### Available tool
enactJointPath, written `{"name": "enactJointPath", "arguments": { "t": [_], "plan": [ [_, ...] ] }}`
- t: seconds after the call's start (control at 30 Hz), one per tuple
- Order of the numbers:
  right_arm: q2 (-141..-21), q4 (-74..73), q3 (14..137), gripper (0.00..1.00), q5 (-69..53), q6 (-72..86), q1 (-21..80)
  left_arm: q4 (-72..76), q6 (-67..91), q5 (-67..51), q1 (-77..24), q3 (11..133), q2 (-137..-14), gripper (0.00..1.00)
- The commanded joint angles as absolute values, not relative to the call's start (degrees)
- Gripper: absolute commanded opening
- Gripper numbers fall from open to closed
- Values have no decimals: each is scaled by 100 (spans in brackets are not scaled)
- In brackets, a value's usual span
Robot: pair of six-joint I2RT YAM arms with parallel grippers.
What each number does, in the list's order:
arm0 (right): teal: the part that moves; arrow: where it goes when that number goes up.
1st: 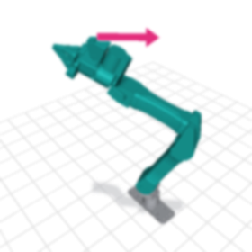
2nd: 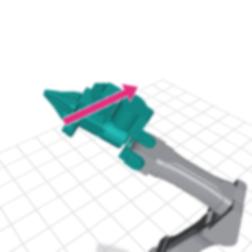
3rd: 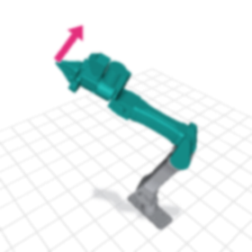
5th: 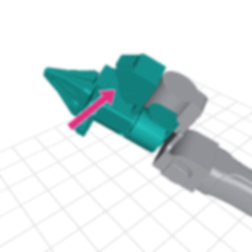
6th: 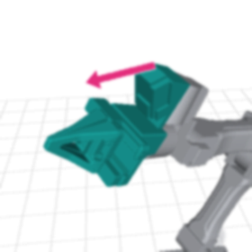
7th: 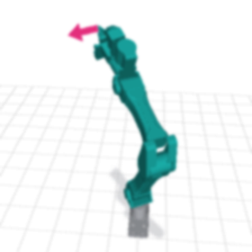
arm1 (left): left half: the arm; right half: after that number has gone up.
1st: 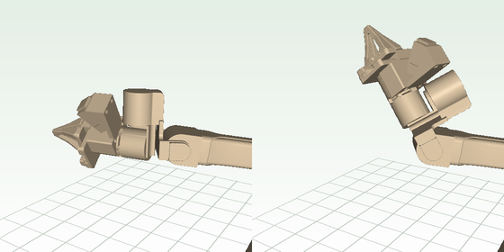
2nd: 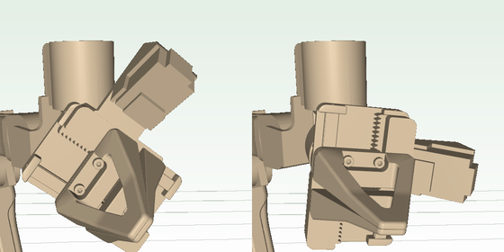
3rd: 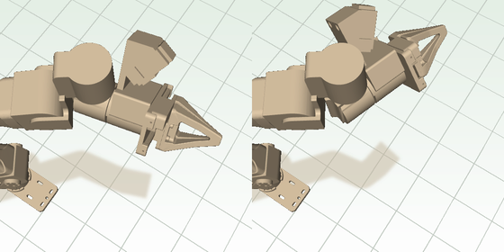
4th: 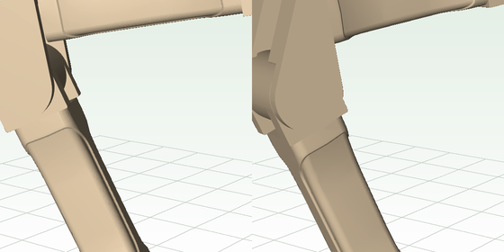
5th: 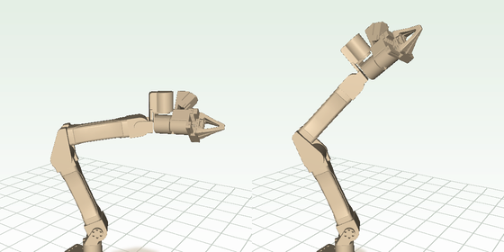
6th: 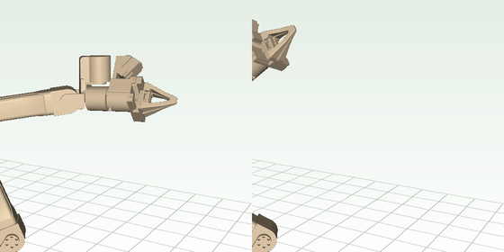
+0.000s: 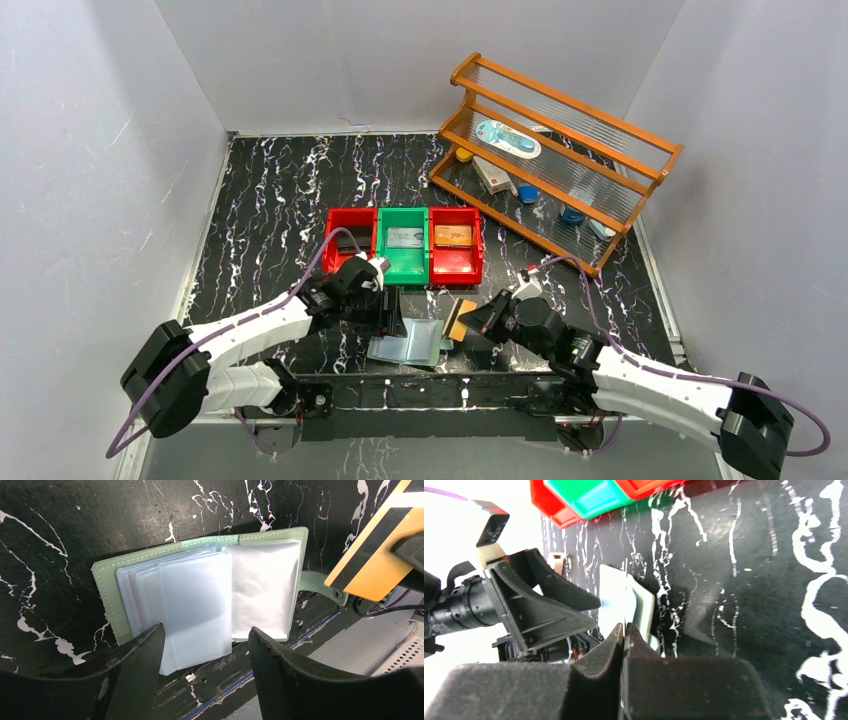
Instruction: Take the credit cards out of the card holder
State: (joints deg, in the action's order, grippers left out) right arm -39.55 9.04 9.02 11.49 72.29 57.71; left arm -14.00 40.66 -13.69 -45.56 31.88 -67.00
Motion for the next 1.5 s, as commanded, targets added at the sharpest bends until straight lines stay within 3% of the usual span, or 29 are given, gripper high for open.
{"name": "enactJointPath", "arguments": {
  "t": [0.0,0.2,0.43,0.73,0.93,1.27,1.47],
  "plan": [
    [-3525,163,1315,0,1990,6948,5747,-1736,3973,-1237,-4553,3397,-6402,63],
    [-3676,-394,2199,0,2625,6125,5741,-2004,3945,-813,-4548,3467,-6067,75],
    [-4676,-354,3184,0,3360,4490,5742,-2352,3846,-191,-4553,3498,-5963,86],
    [-6758,411,4358,0,3981,895,5732,-2430,3878,-97,-4553,3350,-5841,88],
    [-7759,827,4898,0,3732,-755,5514,-2321,3959,-320,-4553,3197,-5691,89],
    [-8442,1604,4950,0,2633,-2423,4965,-2316,3983,-341,-4552,3059,-5522,89],
    [-8966,1822,5167,0,2618,-2864,4741,-2312,3921,-351,-4557,3107,-5588,89]
  ]
}}
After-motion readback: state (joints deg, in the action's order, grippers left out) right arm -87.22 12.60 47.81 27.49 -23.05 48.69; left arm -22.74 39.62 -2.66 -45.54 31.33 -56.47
